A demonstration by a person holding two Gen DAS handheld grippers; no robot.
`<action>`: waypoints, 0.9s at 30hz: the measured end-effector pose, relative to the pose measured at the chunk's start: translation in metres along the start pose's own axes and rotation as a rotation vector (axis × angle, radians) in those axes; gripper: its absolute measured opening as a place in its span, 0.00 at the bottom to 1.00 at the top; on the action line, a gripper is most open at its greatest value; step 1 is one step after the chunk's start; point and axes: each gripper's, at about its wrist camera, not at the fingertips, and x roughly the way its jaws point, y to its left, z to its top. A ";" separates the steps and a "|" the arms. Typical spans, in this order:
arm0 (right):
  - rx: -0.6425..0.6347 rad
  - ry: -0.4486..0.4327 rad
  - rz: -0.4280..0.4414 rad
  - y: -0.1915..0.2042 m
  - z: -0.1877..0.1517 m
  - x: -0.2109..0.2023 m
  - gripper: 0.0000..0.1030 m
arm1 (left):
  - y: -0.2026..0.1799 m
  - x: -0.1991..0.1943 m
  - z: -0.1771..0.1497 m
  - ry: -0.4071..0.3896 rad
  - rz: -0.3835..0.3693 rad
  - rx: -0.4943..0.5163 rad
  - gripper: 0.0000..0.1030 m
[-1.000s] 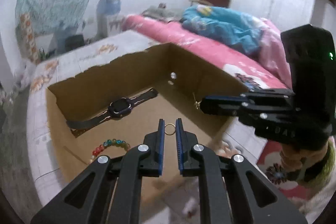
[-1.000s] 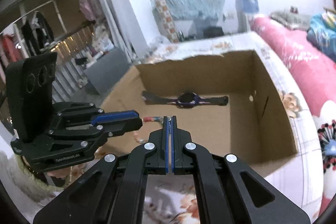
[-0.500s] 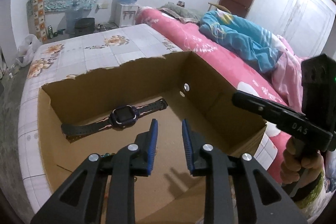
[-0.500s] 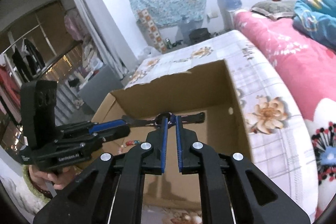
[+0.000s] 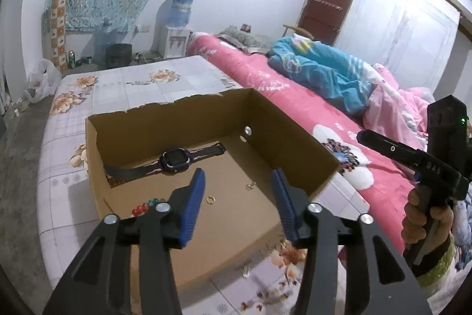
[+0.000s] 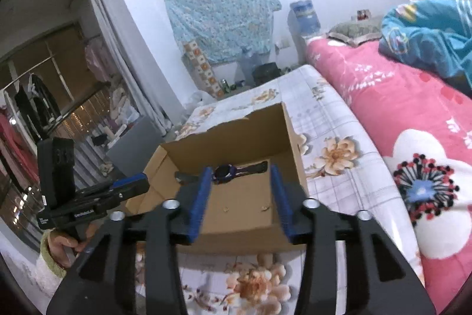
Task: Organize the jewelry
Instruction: 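Move the left gripper back to the silver spring clasp on the table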
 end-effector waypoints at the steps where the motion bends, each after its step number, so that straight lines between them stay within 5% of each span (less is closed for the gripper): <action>1: -0.011 0.003 0.003 0.003 -0.004 -0.004 0.49 | -0.002 -0.007 -0.005 -0.007 -0.006 0.009 0.51; 8: -0.027 0.067 0.001 0.010 -0.029 -0.006 0.56 | -0.016 -0.035 -0.041 0.002 -0.047 0.094 0.70; 15: 0.034 0.196 -0.011 0.005 -0.063 0.020 0.63 | -0.013 -0.014 -0.077 0.106 -0.023 0.070 0.72; 21: -0.027 0.304 -0.164 0.014 -0.086 0.046 0.85 | -0.010 0.011 -0.094 0.186 0.034 0.086 0.74; 27: -0.035 0.322 -0.295 0.006 -0.099 0.047 0.90 | -0.013 0.038 -0.111 0.290 0.094 0.127 0.75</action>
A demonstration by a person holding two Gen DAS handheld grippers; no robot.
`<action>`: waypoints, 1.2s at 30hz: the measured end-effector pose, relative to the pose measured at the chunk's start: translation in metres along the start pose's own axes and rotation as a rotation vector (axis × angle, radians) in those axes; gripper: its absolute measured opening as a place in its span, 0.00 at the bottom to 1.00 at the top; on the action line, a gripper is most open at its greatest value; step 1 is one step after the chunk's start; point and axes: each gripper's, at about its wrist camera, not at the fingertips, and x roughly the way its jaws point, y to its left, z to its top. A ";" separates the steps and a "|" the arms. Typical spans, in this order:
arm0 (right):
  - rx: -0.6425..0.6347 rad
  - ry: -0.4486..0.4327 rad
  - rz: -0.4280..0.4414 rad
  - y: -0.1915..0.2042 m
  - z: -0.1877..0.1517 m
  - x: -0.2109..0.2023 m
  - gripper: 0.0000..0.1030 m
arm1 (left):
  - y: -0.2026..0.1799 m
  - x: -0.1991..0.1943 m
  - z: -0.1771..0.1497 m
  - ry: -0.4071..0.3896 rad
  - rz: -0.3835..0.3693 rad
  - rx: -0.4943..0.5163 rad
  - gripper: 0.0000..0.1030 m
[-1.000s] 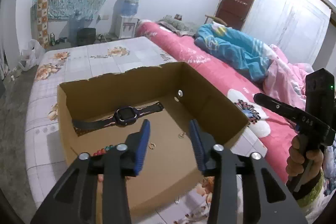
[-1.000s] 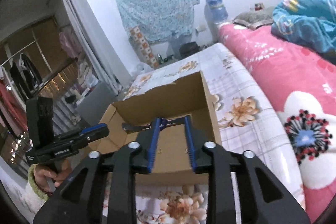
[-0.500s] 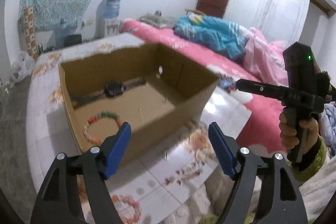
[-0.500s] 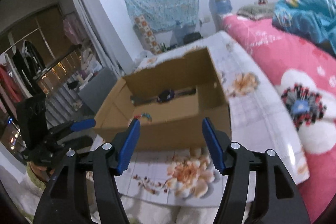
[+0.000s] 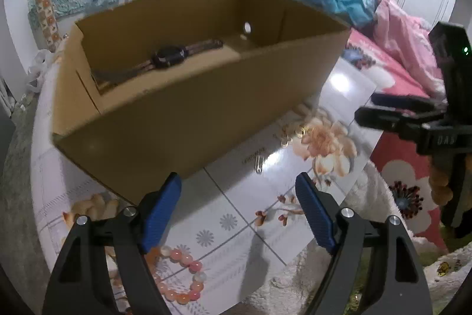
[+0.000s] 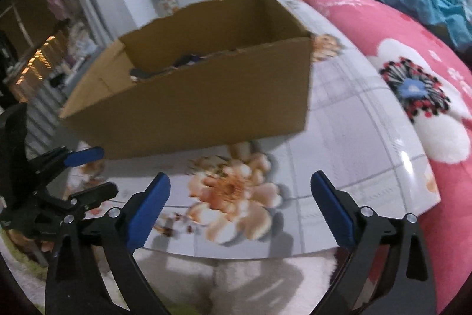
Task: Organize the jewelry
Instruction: 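Move the left gripper back to the silver spring clasp on the table, then close the left gripper on the silver spring clasp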
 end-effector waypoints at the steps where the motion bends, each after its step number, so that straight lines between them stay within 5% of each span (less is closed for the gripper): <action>1: 0.001 -0.002 -0.026 -0.002 -0.001 0.000 0.90 | -0.001 0.004 0.000 0.011 0.002 0.002 0.76; 8: -0.070 -0.071 -0.244 -0.002 -0.003 -0.008 0.92 | -0.006 0.016 -0.001 0.051 0.028 0.009 0.76; 15: -0.153 -0.190 -0.359 0.002 -0.003 -0.022 0.92 | -0.011 0.019 0.000 0.054 0.043 0.004 0.76; 24: -0.062 -0.198 -0.144 -0.012 -0.001 -0.020 0.92 | -0.013 0.014 0.002 -0.010 0.056 0.007 0.76; 32: -0.067 -0.154 0.045 0.005 -0.021 -0.016 0.92 | -0.018 0.020 0.003 -0.014 0.028 0.022 0.42; 36: -0.103 -0.122 0.073 0.019 -0.028 -0.007 0.92 | -0.018 0.027 0.004 0.004 0.006 0.025 0.28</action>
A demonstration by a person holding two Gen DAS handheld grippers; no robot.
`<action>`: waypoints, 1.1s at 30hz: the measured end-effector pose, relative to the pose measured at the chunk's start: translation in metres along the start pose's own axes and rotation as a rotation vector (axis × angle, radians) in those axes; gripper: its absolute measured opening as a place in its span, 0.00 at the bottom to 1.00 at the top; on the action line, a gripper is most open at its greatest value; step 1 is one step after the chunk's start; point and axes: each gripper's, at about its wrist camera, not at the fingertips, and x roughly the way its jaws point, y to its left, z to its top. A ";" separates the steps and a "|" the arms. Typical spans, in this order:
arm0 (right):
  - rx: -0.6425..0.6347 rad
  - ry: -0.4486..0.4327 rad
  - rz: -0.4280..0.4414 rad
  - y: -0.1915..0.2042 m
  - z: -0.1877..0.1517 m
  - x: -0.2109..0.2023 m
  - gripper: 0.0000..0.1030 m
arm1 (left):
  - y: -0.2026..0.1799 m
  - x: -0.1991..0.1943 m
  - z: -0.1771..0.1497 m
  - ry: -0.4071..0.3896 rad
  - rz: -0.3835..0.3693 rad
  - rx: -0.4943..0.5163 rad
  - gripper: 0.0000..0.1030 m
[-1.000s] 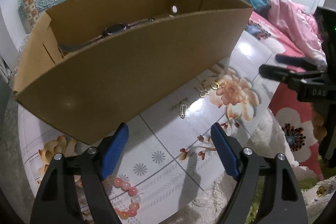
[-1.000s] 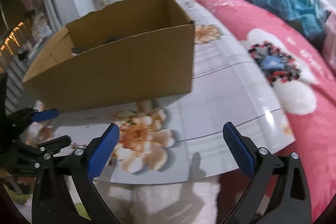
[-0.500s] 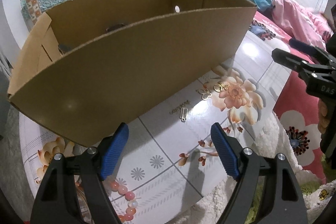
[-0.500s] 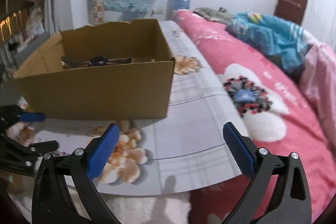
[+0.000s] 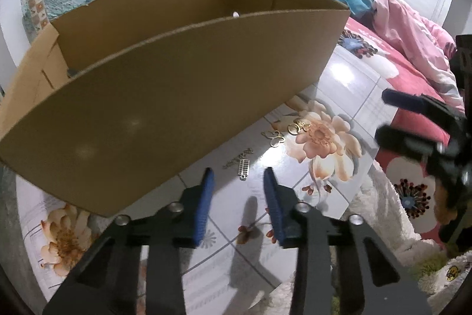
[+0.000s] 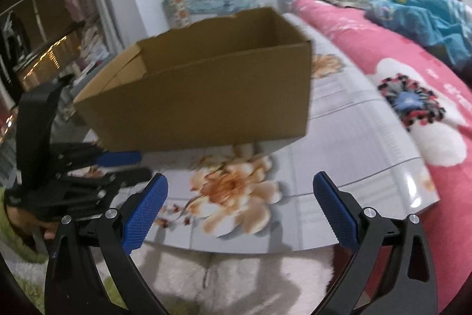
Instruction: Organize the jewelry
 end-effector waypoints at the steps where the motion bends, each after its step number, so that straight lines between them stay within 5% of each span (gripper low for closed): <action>1: -0.004 0.006 0.004 0.003 -0.001 0.002 0.92 | -0.001 0.002 0.001 0.005 -0.006 0.004 0.24; 7: 0.009 0.015 0.031 0.008 -0.002 0.006 0.89 | -0.007 0.016 0.005 0.035 0.011 0.046 0.10; 22: 0.033 0.015 0.036 0.001 0.000 0.009 0.82 | -0.020 0.021 0.006 0.031 0.054 0.149 0.05; 33: 0.023 -0.010 0.038 0.003 0.003 0.002 0.79 | -0.008 0.010 -0.001 0.014 0.010 0.090 0.04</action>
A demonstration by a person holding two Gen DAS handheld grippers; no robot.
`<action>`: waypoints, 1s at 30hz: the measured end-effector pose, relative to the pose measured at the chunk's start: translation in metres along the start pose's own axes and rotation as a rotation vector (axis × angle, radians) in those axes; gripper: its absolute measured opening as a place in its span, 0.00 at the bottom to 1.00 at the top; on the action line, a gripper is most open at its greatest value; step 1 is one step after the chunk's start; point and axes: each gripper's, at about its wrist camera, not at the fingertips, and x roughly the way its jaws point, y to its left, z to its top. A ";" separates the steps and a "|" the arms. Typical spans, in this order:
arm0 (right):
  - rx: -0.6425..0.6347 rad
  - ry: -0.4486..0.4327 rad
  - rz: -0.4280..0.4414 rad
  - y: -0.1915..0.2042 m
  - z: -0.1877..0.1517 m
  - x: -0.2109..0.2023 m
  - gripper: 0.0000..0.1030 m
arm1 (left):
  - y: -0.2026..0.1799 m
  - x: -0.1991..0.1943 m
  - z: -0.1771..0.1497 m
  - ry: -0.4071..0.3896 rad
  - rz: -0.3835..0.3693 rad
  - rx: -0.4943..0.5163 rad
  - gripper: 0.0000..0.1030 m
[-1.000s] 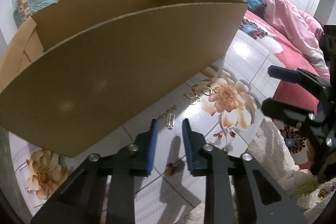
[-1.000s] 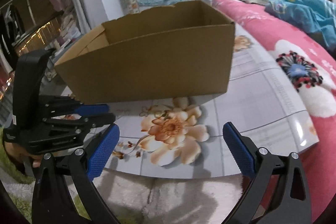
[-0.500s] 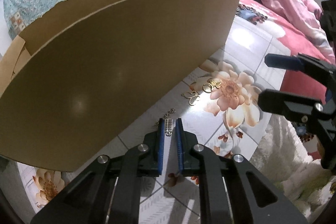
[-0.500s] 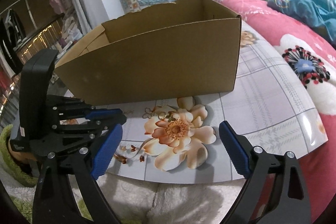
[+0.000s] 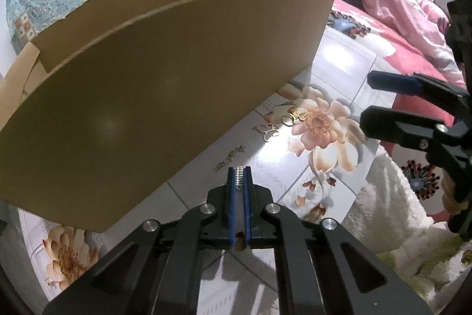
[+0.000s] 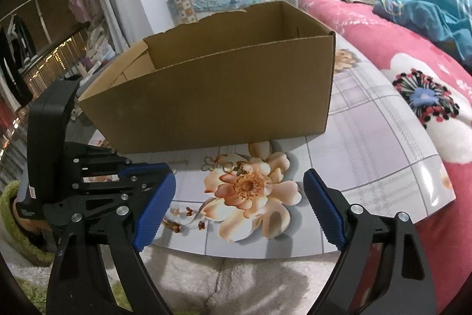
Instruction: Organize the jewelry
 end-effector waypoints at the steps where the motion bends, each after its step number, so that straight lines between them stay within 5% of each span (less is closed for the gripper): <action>1: -0.004 -0.003 0.005 0.001 0.000 0.000 0.78 | 0.001 -0.002 0.000 -0.005 0.000 -0.008 0.04; 8: -0.063 0.000 0.063 0.024 0.008 0.014 0.67 | 0.022 -0.022 -0.004 -0.041 0.034 -0.064 0.04; 16: -0.130 0.036 0.122 0.055 0.012 0.054 0.43 | 0.042 -0.034 -0.007 -0.069 0.048 -0.119 0.04; 30: -0.212 0.048 -0.001 0.078 0.005 0.083 0.18 | 0.050 -0.032 -0.011 -0.073 0.024 -0.147 0.04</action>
